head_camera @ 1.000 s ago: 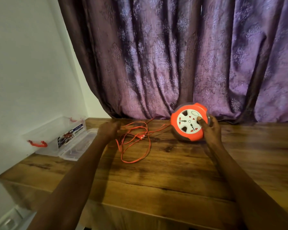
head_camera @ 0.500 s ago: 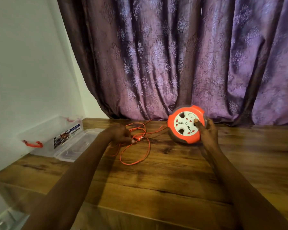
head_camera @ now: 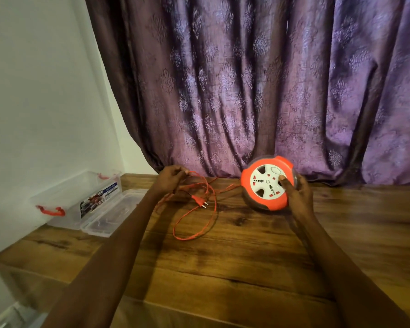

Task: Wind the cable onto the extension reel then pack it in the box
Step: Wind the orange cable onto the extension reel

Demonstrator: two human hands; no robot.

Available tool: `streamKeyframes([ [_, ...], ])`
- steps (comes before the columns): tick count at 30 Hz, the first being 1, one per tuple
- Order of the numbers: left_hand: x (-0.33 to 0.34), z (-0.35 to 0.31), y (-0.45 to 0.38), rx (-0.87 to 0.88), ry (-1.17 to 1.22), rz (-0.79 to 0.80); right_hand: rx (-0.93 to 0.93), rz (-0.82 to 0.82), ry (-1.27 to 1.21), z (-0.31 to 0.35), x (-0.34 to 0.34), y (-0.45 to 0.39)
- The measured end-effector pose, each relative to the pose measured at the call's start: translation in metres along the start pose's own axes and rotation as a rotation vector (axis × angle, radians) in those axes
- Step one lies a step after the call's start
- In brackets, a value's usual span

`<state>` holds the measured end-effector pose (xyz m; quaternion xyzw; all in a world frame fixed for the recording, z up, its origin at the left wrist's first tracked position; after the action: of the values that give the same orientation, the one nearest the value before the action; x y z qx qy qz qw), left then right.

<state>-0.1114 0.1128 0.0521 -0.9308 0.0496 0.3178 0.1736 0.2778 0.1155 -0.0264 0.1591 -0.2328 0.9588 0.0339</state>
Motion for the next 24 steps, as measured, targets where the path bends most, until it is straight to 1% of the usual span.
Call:
streamKeyframes([
  [2, 0.000, 0.002, -0.001, -0.014, 0.104, 0.001, -0.002, -0.005, 0.002, 0.001, 0.000, 0.000],
  [6, 0.005, 0.007, -0.002, -0.058, 0.120, 0.014, 0.011, 0.002, -0.035, 0.003, 0.005, 0.002],
  [8, 0.008, 0.008, -0.003, -0.089, 0.165, 0.017, -0.009, 0.011, -0.053, 0.006, 0.012, 0.003],
  [10, 0.010, 0.008, -0.004, -0.118, 0.188, 0.032, -0.042, 0.035, -0.081, 0.011, 0.021, 0.003],
  [12, 0.013, 0.003, -0.005, -0.120, 0.210, 0.056, -0.071, 0.093, -0.048, 0.017, 0.033, 0.003],
  [17, 0.020, -0.020, -0.004, -0.070, 0.358, 0.104, -0.164, 0.291, 0.283, 0.032, 0.069, 0.008],
  [19, 0.025, -0.030, -0.004, -0.056, 0.356, 0.145, -0.174, 0.367, 0.418, 0.028, 0.083, 0.013],
  [21, 0.029, -0.037, -0.004, -0.040, 0.338, 0.182, -0.187, 0.401, 0.627, 0.028, 0.093, 0.015],
  [23, 0.034, -0.044, -0.004, -0.007, 0.341, 0.222, -0.254, 0.427, 0.828, 0.032, 0.104, 0.019],
  [24, 0.037, -0.047, -0.003, 0.009, 0.335, 0.235, -0.300, 0.450, 0.890, 0.035, 0.111, 0.022],
])
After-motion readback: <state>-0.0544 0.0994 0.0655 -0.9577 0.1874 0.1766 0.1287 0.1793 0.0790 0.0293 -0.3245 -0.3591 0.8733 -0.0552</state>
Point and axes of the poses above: each hand's wrist, its own y-axis away from the middle knuckle, its own x-axis out of the palm, z = x × y, the point moved 9 cm from there along -y, towards the middle knuckle, and after that the axes turned 14 degrees about z, right-handed, at the moved point
